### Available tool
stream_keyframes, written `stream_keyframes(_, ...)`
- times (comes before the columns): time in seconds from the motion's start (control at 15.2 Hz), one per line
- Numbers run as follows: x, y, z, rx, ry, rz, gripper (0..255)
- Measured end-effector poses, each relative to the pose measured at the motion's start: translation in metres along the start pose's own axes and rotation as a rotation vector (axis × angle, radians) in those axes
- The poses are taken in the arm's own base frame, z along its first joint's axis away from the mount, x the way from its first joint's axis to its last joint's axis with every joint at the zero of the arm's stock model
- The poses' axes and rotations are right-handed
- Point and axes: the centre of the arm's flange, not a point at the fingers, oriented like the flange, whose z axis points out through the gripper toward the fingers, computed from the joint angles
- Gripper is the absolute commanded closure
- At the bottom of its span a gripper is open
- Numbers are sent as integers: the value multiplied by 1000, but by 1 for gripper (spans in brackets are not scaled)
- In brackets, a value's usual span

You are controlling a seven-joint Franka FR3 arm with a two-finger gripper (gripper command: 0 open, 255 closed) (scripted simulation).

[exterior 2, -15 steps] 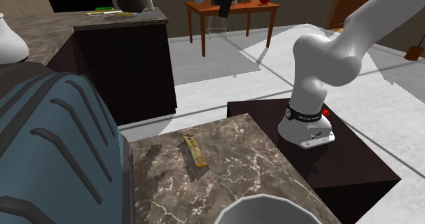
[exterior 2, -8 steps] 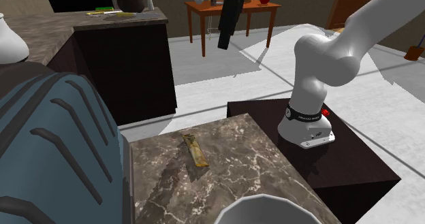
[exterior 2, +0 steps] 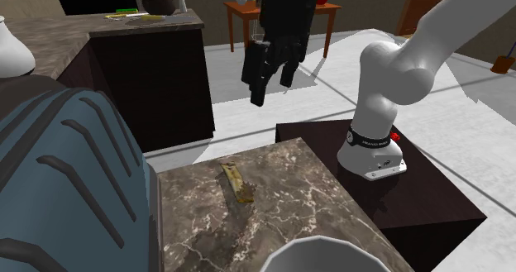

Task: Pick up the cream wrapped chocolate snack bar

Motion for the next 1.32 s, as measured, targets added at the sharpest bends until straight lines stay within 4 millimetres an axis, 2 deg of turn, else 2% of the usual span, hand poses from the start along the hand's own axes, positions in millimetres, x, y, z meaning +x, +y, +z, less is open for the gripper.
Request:
stream_keyframes(0.26, -9, -43, 25, 8, -35, 204, 0)
stream_keyframes(0.66, -7, -106, 59, 20, -84, 493, 0)
stream_keyframes(1.19, -11, -111, 97, 22, -92, 533, 0)
stream_keyframes(1.25, -11, -111, 99, 23, -92, 533, 255)
stream_keyframes(1.32, -11, -111, 100, 23, -92, 533, 255)
